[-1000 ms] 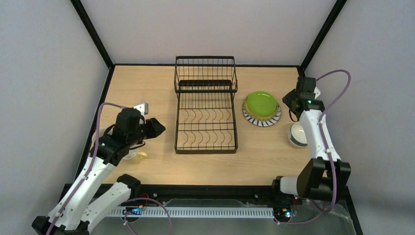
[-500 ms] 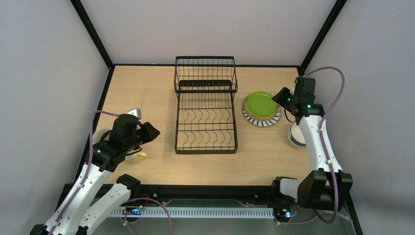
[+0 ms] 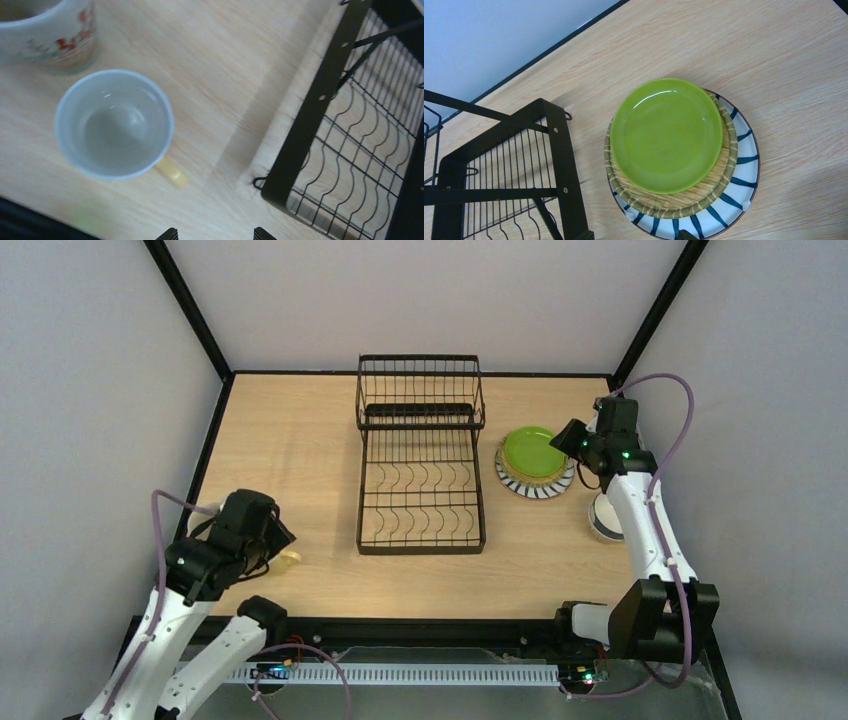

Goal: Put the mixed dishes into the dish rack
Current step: Grab the cup from the center of the board, then pass from the left arm to the right

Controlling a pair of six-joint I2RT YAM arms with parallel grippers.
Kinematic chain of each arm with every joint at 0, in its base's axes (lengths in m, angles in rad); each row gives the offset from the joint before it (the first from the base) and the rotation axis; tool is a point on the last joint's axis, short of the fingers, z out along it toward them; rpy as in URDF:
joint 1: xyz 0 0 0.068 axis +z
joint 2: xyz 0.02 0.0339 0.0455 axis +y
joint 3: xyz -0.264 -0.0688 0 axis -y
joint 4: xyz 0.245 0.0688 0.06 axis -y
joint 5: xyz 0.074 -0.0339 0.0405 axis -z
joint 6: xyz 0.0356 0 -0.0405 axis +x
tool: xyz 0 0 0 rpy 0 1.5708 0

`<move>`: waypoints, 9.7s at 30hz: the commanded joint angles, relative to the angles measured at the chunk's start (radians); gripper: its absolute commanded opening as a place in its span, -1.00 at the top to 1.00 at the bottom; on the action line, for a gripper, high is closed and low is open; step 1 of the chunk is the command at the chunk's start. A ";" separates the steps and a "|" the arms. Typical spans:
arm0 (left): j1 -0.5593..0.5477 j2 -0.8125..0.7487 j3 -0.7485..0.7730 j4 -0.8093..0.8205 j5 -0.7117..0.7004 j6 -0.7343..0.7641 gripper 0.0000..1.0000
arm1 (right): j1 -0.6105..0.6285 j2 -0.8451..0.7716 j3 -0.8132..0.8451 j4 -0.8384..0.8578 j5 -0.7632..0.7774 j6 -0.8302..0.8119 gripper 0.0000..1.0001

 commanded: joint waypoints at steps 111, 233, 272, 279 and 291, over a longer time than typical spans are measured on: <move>-0.175 0.173 -0.189 0.267 -0.064 -0.193 0.97 | 0.020 -0.012 -0.025 0.061 -0.058 -0.012 -0.90; -0.418 0.797 -0.463 2.340 0.461 -0.787 0.97 | 0.467 -0.319 -0.457 0.400 -0.511 0.491 -0.91; -0.450 0.859 -0.438 2.447 0.520 -0.763 0.97 | 0.549 -0.151 -0.447 0.601 -0.479 0.556 -0.84; -0.450 0.848 -0.449 2.441 0.532 -0.752 0.97 | 0.554 -0.127 -0.439 0.626 -0.463 0.572 -0.70; -0.451 0.817 -0.445 2.362 0.567 -0.689 0.97 | 0.579 -0.087 -0.436 0.676 -0.423 0.610 -0.21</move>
